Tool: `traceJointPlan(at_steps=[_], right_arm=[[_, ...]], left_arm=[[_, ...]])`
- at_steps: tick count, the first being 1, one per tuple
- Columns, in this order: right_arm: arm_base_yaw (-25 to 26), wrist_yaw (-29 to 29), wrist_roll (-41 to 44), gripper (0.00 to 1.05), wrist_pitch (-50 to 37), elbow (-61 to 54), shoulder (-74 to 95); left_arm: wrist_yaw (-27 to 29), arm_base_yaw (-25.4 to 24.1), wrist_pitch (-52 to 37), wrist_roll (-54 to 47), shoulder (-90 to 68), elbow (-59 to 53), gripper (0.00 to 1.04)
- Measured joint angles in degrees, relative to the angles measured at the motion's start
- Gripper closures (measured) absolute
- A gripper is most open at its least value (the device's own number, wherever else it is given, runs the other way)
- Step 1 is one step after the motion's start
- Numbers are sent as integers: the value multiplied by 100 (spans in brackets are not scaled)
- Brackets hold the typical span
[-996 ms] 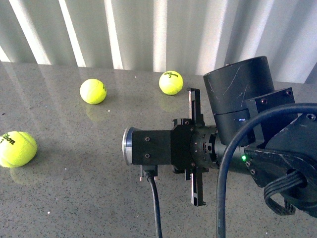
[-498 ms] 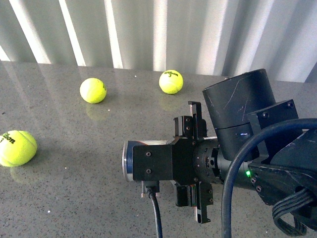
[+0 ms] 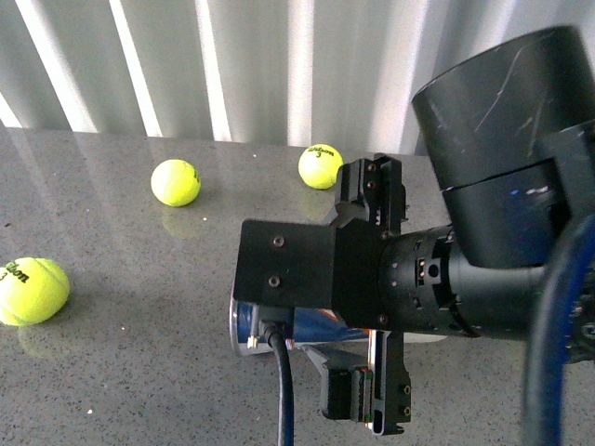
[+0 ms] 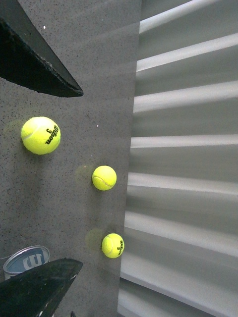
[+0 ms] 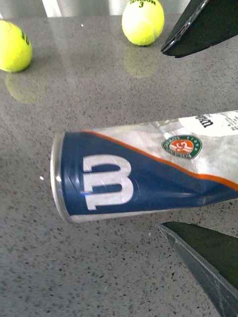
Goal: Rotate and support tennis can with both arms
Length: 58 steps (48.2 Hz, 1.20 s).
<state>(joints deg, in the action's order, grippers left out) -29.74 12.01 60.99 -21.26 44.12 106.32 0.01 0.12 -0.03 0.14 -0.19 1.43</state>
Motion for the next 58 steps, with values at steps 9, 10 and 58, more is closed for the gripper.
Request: traceJointPlan(at_steps=[9, 10, 58], right_arm=[[472, -219, -898, 7, -496, -413, -979], [592, -271, -994, 7, -616, -501, -1141], [2970, -1211, -5980, 90, -1775, -3646, -5921]], left_arm=[[0, 0, 0, 0, 0, 0, 7], [0, 0, 0, -2, 0, 0, 7], [0, 0, 0, 0, 0, 0, 7]])
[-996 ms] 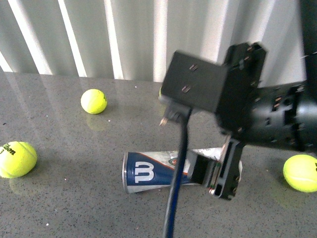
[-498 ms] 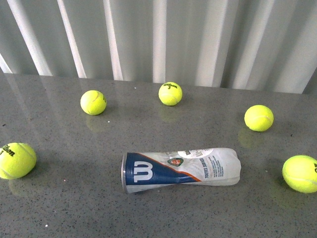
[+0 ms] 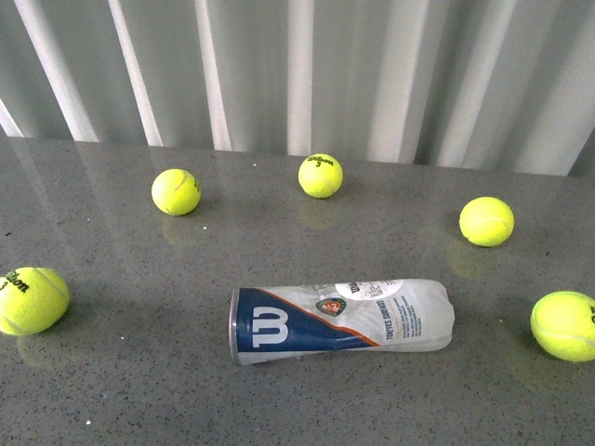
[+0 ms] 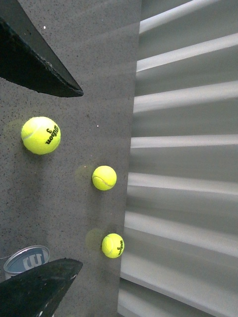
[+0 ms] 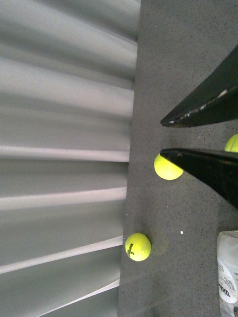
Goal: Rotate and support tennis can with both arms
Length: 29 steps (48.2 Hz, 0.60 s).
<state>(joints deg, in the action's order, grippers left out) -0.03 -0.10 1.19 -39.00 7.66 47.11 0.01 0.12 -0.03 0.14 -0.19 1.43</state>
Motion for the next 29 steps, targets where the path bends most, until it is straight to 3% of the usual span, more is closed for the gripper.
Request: traceJointPlan(at_steps=[3, 29], right_arm=[[0, -2, -11, 101, 138, -138, -247], [0, 0, -42, 101, 824, -741, -1572]], left_arm=[[0, 0, 0, 0, 0, 0, 7], [0, 0, 0, 0, 0, 0, 7]])
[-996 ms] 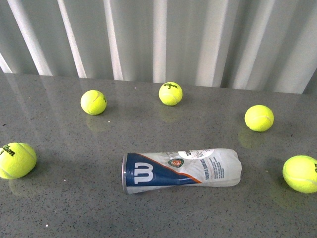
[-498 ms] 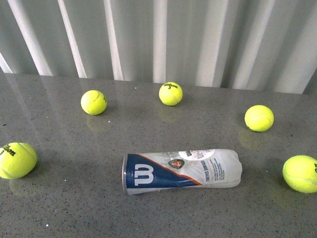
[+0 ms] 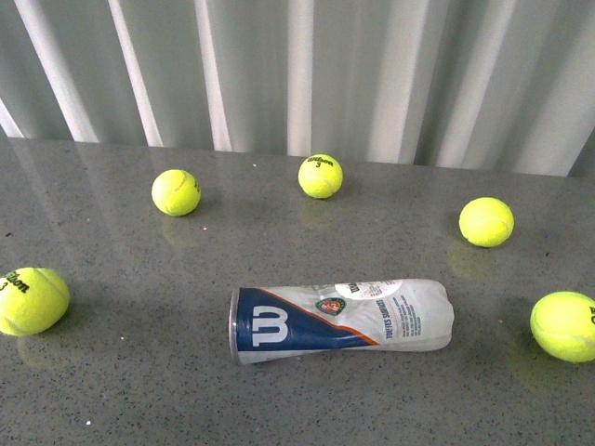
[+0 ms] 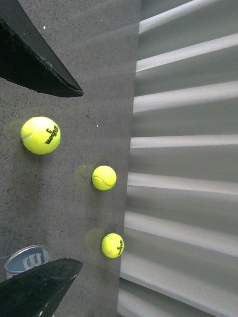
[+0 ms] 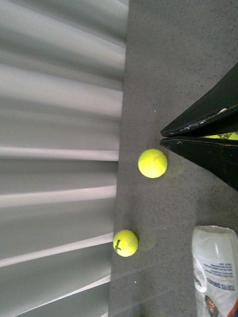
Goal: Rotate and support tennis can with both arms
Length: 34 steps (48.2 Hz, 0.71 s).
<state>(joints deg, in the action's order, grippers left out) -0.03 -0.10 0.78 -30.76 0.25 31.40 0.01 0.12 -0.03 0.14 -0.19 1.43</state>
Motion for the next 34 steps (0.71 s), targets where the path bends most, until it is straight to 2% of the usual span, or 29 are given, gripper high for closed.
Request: traceJointPlan(at_steps=[19, 34], right_arm=[[0, 0, -4, 101, 1104, 0, -1172], [0, 2, -4, 101, 1617, 0, -1698]], left_arm=[[0, 0, 0, 0, 0, 0, 7], [0, 0, 0, 0, 0, 0, 7]])
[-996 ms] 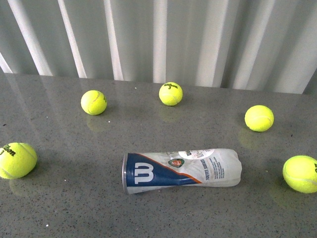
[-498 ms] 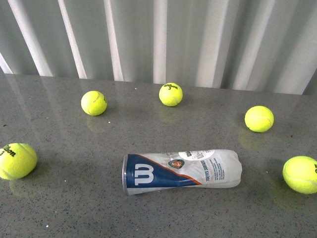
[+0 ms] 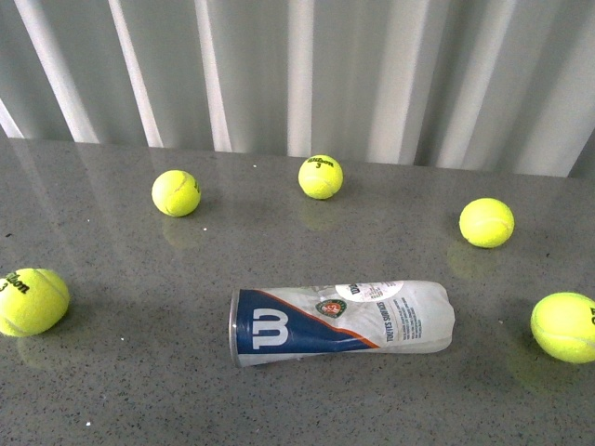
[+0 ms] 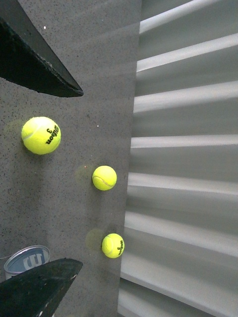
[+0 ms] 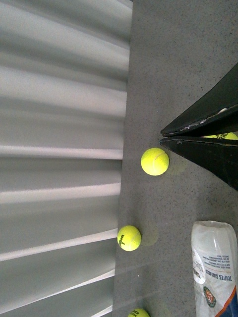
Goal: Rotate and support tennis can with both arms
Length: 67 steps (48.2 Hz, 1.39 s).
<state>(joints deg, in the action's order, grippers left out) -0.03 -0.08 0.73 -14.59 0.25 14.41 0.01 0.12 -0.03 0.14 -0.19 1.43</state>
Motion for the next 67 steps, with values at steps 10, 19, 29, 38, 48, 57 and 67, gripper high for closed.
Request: traceJointPlan(at_steps=[10, 19, 29, 38, 48, 57, 67], right_arm=[[0, 0, 0, 101, 282, 0, -284], [0, 0, -2, 101, 549, 0, -542], [0, 11, -9, 101, 1449, 2, -1414], [0, 13, -9, 78, 1451, 2, -1416], [0, 11, -11, 32, 1456, 2, -1416], [0, 11, -20, 6, 1456, 2, -1419], [0, 11, -17, 7, 1456, 2, -1419]], left_arm=[[0, 0, 0, 0, 0, 0, 7], [0, 0, 0, 0, 0, 0, 7], [-2, 0, 0, 0, 7, 0, 7], [0, 0, 0, 0, 7, 0, 7], [0, 0, 0, 0, 7, 0, 7], [352, 146, 761, 452, -2549, 1279, 7], [-839, 251, -586, 542, -6277, 3202, 7]])
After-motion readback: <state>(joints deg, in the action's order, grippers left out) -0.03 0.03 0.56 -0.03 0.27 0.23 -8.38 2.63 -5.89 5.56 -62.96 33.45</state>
